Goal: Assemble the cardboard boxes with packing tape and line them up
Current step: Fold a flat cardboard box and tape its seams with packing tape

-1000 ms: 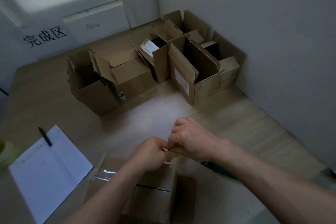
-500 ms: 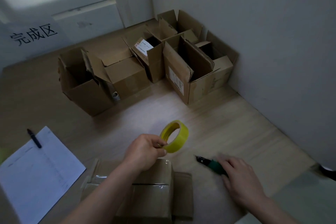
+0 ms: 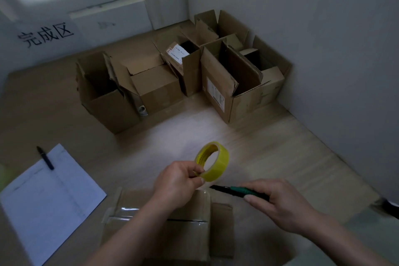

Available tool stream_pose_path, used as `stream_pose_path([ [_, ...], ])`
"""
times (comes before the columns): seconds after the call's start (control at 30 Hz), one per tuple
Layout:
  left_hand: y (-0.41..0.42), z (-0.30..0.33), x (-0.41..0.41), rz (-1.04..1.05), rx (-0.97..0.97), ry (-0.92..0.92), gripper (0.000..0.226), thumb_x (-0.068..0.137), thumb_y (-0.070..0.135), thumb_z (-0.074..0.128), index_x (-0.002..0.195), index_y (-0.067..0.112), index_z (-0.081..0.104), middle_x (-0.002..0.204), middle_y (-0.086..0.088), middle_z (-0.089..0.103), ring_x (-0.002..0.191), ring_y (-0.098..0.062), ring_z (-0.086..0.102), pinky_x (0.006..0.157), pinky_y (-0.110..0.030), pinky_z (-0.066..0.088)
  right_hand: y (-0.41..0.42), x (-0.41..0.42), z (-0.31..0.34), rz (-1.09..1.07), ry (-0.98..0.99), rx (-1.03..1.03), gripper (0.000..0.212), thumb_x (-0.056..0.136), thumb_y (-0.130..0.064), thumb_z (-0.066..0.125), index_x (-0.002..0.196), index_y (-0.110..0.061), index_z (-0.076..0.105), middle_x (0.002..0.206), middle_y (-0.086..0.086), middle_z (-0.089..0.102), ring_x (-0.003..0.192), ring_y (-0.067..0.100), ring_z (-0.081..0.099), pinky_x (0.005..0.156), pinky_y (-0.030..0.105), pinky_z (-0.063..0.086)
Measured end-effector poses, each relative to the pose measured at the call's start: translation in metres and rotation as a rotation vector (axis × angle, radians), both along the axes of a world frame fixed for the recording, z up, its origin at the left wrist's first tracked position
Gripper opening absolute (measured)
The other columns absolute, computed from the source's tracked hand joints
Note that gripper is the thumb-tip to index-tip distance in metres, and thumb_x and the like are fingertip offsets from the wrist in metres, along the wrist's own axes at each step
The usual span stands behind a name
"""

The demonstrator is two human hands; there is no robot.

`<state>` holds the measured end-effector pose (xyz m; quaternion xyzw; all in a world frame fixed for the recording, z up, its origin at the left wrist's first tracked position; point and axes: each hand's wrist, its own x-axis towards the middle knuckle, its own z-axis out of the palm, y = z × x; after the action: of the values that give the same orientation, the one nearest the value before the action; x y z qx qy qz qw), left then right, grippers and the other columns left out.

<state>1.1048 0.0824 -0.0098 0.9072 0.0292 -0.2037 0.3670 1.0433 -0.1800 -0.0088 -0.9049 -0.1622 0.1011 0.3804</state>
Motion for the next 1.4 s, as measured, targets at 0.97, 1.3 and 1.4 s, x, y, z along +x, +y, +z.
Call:
stream_pose_path([
  [0.97,-0.003,0.015,-0.009,-0.015,0.089,-0.051,0.020,0.079,0.042,0.076,0.073,0.054,0.061,0.073,0.021,0.067,0.074,-0.005,0.061,0.065,-0.026,0.045,0.017,0.027,0.041,0.170,-0.011,-0.419,0.039,0.087,-0.059,0.035,0.117,-0.042,0.055,0.096,-0.013,0.065,0.089,0.011,0.060,0.072,0.036,0.049],
  [1.3,-0.004,0.018,-0.010,-0.019,0.085,-0.066,0.017,0.081,0.041,0.074,0.075,0.052,0.062,0.069,0.021,0.064,0.069,-0.003,0.058,0.061,-0.024,0.040,0.039,0.029,0.066,0.227,-0.033,-0.687,0.028,0.098,-0.049,0.041,0.112,-0.030,0.055,0.103,-0.003,0.061,0.099,0.023,0.058,0.067,0.034,0.040],
  [1.4,-0.003,0.017,-0.010,0.001,0.072,-0.069,0.019,0.080,0.041,0.074,0.073,0.053,0.062,0.066,0.024,0.063,0.066,-0.001,0.056,0.059,-0.024,0.037,0.031,0.023,0.040,0.094,-0.009,-0.672,0.031,0.096,-0.053,0.040,0.113,-0.033,0.056,0.101,-0.004,0.060,0.099,0.020,0.060,0.070,0.034,0.043],
])
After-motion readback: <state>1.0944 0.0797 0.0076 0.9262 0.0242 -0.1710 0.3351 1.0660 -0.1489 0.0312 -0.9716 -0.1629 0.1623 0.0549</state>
